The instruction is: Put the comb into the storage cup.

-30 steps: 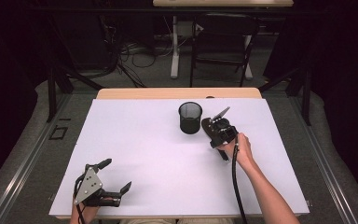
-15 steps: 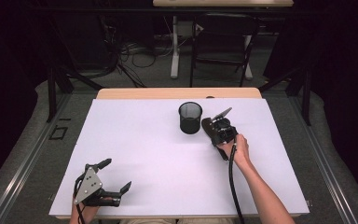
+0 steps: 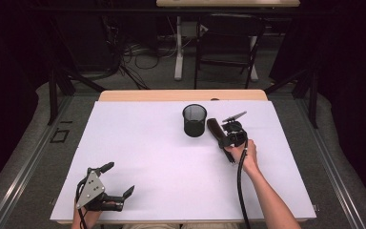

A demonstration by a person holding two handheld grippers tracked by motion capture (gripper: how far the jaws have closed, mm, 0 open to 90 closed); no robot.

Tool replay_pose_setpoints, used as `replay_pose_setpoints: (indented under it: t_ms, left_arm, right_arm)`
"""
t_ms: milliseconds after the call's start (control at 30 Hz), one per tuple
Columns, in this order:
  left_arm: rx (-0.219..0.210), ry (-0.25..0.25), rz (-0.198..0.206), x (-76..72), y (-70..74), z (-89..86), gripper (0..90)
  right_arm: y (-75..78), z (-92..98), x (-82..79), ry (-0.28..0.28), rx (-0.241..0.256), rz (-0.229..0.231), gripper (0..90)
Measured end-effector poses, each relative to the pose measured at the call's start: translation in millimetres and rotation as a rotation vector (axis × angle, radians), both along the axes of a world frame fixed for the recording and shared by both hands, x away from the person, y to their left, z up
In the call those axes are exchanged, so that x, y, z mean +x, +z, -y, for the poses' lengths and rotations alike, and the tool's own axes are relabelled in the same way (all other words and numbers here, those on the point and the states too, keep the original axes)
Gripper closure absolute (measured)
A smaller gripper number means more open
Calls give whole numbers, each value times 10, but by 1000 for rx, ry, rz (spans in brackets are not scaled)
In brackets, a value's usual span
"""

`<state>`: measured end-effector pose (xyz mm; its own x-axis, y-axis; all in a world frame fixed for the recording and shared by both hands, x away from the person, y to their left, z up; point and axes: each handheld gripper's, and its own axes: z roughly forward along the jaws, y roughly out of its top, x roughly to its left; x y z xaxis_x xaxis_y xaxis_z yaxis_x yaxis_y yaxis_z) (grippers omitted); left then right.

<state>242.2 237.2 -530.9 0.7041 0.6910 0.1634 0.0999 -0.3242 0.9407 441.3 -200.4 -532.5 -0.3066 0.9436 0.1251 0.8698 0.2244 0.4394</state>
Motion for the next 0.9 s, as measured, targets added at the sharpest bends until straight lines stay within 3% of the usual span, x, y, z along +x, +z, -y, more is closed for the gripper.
replay_pose_setpoints:
  t_ms: [133,333,900]
  left_arm:
    - [0,1,0,1,-1,0,3]
    - [0,1,-2,5,-4,-1,3]
    - [-2,5,-10,12,-13,3,3]
  right_arm:
    - [6,27,-41,4,49,40,722]
    - [50,82,-116,22,78,84,723]
    - [91,203,-220,22,123,168,726]
